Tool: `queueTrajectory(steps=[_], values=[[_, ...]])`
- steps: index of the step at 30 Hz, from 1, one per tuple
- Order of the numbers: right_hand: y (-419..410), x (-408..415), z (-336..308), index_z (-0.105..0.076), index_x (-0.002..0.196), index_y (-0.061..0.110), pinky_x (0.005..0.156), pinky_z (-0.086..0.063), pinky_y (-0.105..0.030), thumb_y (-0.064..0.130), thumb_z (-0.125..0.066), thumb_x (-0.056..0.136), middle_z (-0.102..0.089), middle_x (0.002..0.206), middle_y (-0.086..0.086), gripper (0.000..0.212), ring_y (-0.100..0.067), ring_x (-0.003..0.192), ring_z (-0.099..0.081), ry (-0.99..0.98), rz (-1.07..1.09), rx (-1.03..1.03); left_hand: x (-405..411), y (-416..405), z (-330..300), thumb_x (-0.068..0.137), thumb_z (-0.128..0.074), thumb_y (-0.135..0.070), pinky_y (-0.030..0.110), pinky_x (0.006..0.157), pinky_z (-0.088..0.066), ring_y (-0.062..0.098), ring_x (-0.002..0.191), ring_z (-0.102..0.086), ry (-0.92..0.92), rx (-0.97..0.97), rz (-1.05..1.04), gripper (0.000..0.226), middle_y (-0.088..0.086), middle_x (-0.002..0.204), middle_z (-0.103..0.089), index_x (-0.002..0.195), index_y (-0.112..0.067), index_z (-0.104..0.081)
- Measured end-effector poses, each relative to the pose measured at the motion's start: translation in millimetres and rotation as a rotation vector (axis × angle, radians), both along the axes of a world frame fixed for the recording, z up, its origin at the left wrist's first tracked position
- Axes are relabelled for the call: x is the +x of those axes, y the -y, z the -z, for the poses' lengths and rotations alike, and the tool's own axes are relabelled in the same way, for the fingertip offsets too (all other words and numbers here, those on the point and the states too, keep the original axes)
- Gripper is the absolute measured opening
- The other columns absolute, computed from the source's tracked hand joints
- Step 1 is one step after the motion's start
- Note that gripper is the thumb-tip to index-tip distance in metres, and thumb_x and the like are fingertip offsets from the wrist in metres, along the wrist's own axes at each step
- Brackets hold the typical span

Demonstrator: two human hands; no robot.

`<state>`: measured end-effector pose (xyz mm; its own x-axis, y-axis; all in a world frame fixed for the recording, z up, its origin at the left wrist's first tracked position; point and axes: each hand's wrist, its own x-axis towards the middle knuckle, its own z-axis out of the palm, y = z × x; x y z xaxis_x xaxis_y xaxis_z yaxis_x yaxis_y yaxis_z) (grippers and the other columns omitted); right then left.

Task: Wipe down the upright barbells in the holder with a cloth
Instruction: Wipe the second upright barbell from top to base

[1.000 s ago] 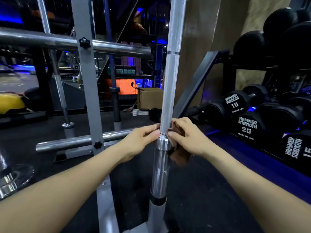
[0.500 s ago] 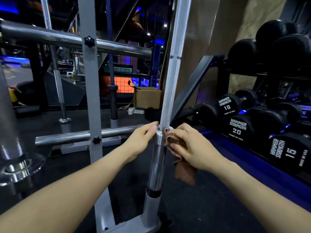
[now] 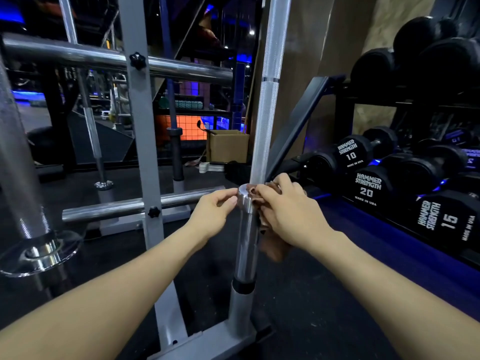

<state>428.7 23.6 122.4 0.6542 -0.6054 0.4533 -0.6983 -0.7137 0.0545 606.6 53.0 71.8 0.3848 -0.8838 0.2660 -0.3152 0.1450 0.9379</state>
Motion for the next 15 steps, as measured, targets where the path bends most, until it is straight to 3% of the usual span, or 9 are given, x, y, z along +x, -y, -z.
queueTrajectory(steps=[4,9,13,15], values=[[8,-15,-11,-0.043,0.132,0.031,0.069,-0.038,-0.035,0.036,-0.043,0.096,-0.032,0.122,-0.004,0.036,-0.028,0.109,-0.040,-0.018,0.066,0.013,-6,-3,0,0.095,-0.055,-0.017,0.035,0.108,-0.039,0.012,0.117,-0.056,0.016,0.005,-0.020,0.035,-0.003,0.124,-0.063,0.130,-0.017,-0.058],[3,0,-4,-0.052,0.125,0.030,0.074,-0.045,-0.036,0.035,-0.048,0.093,-0.038,0.126,-0.003,0.032,-0.028,0.112,-0.037,0.109,-0.041,-0.092,-13,-9,-2,0.096,-0.053,-0.014,0.022,0.101,-0.037,0.008,0.117,-0.054,0.036,0.010,-0.035,0.039,-0.006,0.126,-0.059,0.134,-0.018,-0.053],[17,-16,21,-0.043,0.138,0.033,0.081,-0.047,-0.041,0.029,-0.048,0.096,-0.036,0.130,0.001,0.043,-0.027,0.104,-0.038,0.250,-0.033,0.127,-19,-11,2,0.096,-0.052,-0.014,0.024,0.103,-0.037,0.008,0.117,-0.053,0.046,-0.009,-0.051,0.042,-0.005,0.130,-0.057,0.138,-0.019,-0.049],[29,-33,40,-0.045,0.137,0.031,0.085,-0.045,-0.043,0.026,-0.048,0.096,-0.040,0.129,-0.001,0.041,-0.028,0.096,-0.040,0.214,0.012,0.186,-28,-5,8,0.097,-0.051,-0.014,0.022,0.101,-0.036,0.006,0.115,-0.053,0.040,-0.012,-0.059,0.042,-0.006,0.131,-0.056,0.139,-0.019,-0.047]])
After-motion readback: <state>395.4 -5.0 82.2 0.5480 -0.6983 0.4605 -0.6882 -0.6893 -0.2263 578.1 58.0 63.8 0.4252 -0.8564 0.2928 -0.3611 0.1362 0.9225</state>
